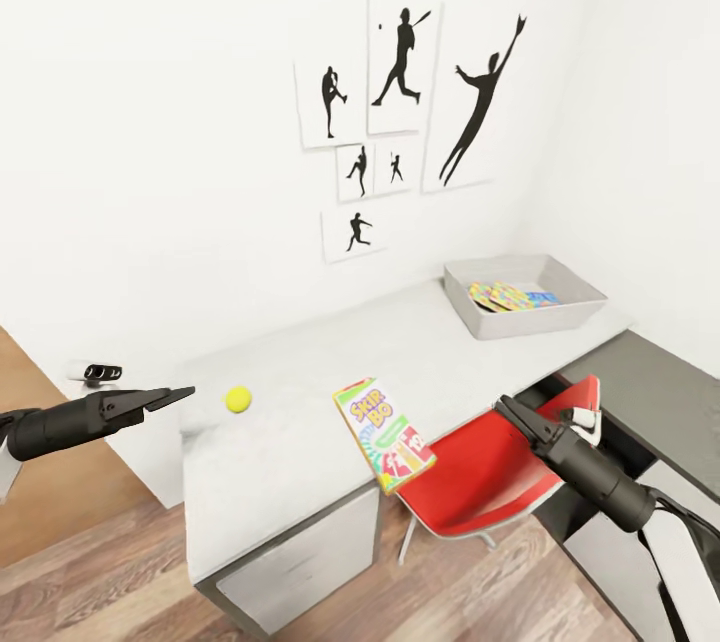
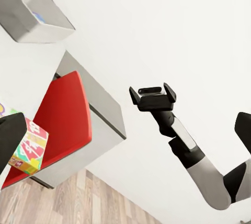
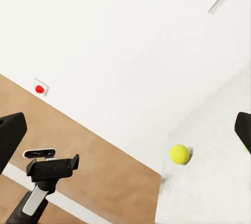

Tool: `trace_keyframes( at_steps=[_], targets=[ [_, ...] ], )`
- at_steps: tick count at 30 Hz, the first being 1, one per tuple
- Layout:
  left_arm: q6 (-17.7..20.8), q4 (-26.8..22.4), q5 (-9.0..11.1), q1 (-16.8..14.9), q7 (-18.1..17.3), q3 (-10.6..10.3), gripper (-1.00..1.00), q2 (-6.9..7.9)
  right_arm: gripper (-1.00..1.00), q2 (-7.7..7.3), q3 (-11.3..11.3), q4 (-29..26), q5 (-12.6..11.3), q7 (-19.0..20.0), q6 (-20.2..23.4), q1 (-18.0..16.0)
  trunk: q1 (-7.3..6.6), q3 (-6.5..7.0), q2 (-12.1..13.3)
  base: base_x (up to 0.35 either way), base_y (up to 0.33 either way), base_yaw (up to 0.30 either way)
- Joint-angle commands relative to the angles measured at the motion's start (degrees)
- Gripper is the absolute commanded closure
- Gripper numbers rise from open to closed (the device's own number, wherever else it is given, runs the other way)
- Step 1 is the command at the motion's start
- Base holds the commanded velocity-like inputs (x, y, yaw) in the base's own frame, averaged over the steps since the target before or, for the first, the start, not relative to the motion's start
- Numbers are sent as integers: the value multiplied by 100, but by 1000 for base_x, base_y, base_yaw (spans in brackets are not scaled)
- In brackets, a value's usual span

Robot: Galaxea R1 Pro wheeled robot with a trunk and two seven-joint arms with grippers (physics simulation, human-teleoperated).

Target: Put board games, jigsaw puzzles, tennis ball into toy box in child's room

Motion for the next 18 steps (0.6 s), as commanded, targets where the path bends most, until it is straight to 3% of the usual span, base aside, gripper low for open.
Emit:
trace_keyframes(
  at_steps=[1,9,18],
  targets=[
    [61,-3,-3,-4,-21,-1,-100,1,-100,-59,-3,8,-24,20,14,10,4,-1,-11,0,-262,0],
    [61,-3,-6,-4,-21,-1,-100,0,-100,-170,-85,128,-26,312,-34,37,4,75,-11,0,-252,0],
    [61,-3,-6,-5,-21,-8,-100,0,-100,-181,-336,310,-19,429,-37,43,4,161,-11,0,-39,0]
  ],
)
